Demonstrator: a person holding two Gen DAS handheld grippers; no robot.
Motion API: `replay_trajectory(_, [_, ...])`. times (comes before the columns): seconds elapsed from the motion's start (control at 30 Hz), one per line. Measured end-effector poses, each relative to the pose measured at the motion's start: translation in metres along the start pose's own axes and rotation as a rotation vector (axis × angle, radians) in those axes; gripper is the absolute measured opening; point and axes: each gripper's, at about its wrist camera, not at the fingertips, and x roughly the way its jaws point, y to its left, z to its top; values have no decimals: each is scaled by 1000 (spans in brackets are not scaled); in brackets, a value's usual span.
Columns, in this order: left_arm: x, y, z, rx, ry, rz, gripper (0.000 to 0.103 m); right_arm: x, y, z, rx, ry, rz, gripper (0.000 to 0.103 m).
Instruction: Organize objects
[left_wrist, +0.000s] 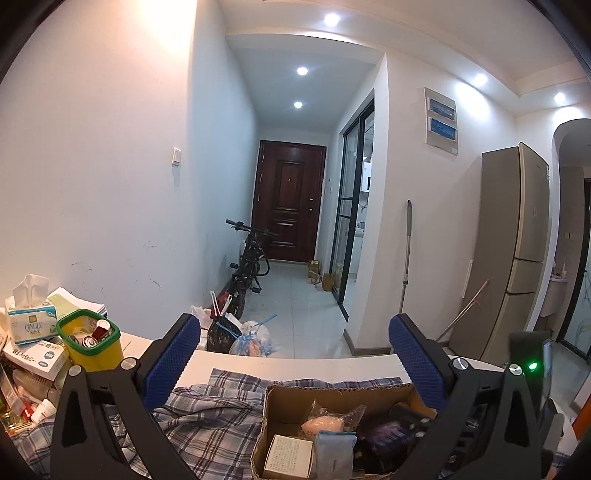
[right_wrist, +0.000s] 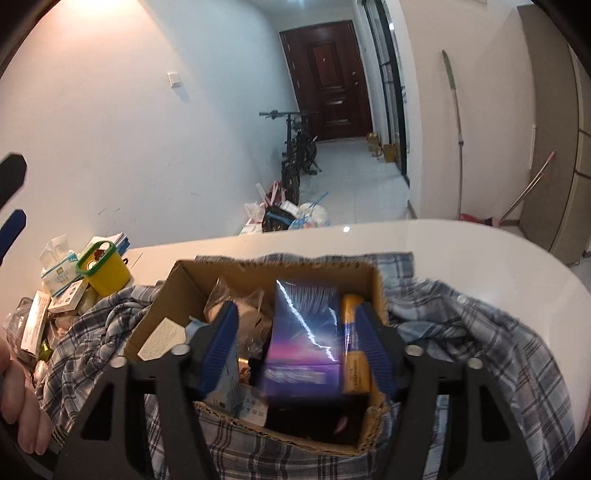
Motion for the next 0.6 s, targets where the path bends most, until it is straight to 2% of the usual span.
replay_trajectory(0.23, [-10,3,12,-21,-6,-6,103,-39,2,13,-20,-146,-39,71])
replay_trajectory(0.3, [-17,4,16,-19,-33,-3,103,-50,4,17,-27,-182,-44,73])
replay_trajectory(0.43, [-40,-1,28,94,-139,28,103,-75,10,24,-39,-248,-34,76])
replay_trajectory(0.5, [-57,-3,34,131,-206,44,103,-93,13,27,-49,-300,-26,90])
replay_trajectory(0.57, [-74,-4,40,127,-257,34,103,-114,18,29,-65,-369,-24,97])
replay_trajectory(0.6, [-82,-4,42,114,-274,28,103,-126,20,29,-76,-404,-25,97])
